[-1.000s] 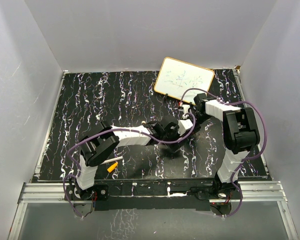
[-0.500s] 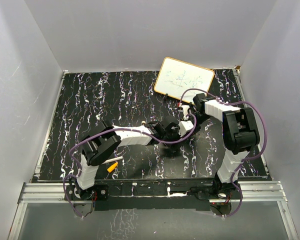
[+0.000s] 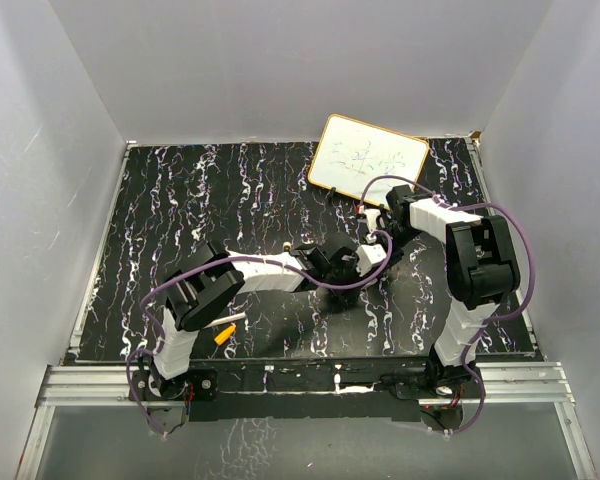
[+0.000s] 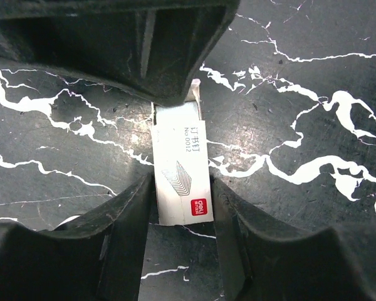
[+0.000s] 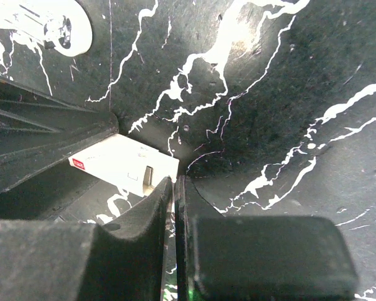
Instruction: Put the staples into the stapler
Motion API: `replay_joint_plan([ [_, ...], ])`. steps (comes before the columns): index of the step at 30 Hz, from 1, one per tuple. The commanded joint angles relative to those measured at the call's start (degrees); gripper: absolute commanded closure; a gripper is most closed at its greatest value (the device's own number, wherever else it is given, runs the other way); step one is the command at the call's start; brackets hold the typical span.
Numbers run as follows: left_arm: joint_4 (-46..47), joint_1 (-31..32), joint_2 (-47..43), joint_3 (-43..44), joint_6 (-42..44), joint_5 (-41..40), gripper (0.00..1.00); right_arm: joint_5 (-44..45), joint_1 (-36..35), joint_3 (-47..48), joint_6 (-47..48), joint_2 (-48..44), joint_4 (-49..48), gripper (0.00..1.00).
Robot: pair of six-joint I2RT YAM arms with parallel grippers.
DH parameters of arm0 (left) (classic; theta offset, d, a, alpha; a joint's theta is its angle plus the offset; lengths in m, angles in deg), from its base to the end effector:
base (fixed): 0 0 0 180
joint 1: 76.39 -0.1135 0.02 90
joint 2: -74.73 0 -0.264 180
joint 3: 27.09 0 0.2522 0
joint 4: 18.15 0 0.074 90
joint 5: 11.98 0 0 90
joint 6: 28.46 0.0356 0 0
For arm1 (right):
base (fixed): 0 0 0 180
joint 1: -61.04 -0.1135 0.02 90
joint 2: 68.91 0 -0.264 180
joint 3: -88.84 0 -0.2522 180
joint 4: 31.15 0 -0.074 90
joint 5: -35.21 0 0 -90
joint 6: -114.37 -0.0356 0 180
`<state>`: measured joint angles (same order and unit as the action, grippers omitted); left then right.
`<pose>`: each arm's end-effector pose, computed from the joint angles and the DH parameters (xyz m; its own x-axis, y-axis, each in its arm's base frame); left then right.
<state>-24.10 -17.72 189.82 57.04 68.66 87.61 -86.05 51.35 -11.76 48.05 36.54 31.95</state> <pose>0.2214 -0.3750 0.1573 -0.1969 0.5585 -0.8058 0.9432 0.3323 -0.0002 0.3108 0.0718 0.1528 -0.8418 -0.4920 -0.2220 -0.5346 0.7029 0.4692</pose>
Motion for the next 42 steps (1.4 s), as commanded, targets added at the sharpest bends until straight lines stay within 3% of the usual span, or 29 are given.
replay_joint_plan([
  [1,0.11,0.21,-1.95,-1.64,0.59,1.13,0.61,1.51,0.11,2.9,0.51,-2.66,-0.16,0.92],
  [29,3.02,0.21,-2.94,-6.11,1.56,1.73,0.62,5.63,2.05,4.81,5.38,-2.15,1.9,0.89],
  [42,1.59,0.22,-1.89,-4.1,0.77,0.06,0.44,3.33,2.05,5.58,4.93,-2.7,1.58,0.64],
])
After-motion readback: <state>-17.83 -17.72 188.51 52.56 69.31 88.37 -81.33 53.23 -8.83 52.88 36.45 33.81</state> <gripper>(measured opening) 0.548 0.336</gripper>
